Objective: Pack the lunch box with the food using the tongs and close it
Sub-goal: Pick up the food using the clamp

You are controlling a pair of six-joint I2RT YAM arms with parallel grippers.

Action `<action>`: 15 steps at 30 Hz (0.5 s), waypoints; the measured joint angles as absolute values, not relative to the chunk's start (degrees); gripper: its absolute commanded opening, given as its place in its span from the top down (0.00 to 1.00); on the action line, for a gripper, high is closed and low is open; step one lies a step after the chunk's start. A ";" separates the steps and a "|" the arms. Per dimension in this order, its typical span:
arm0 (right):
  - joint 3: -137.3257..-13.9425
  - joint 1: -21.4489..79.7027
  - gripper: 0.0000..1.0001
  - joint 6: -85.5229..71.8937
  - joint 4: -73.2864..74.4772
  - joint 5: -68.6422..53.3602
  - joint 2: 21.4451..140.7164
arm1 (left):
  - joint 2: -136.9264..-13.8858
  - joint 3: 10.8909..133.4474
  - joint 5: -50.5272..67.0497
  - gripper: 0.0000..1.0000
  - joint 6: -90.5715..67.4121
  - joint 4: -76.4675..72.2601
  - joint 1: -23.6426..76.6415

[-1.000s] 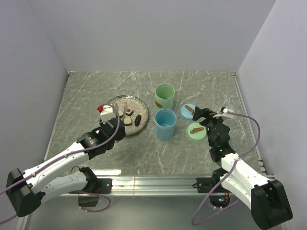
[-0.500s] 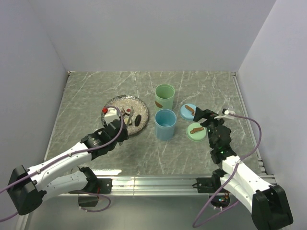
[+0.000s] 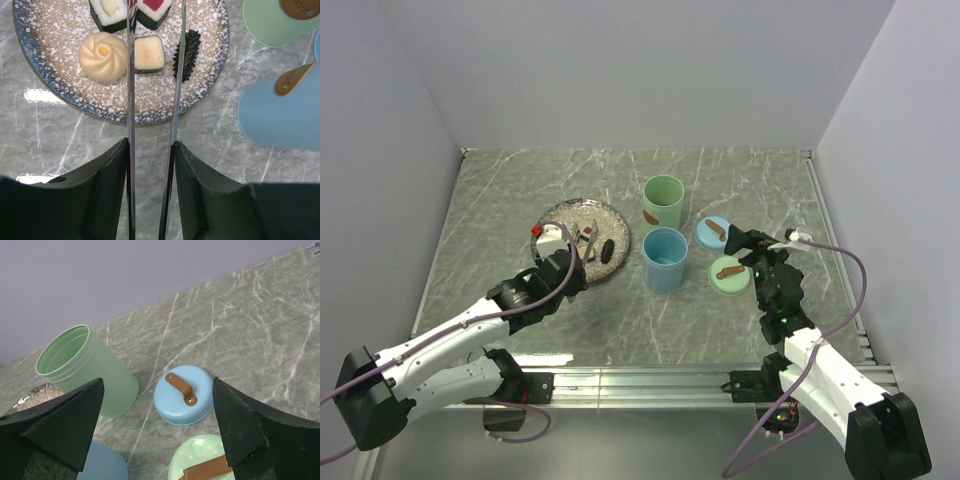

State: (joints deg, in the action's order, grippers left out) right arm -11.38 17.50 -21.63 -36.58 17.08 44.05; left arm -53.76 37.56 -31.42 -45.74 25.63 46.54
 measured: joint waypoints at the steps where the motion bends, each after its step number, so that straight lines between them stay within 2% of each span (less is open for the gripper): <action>1: -11.20 17.50 0.05 -21.63 -36.56 17.08 43.86 | -54.00 37.56 -31.48 0.54 -45.76 25.56 46.54; 15: -10.85 17.50 0.04 -21.63 -35.88 17.08 43.07 | -57.39 37.56 -31.20 0.53 -45.58 23.97 44.05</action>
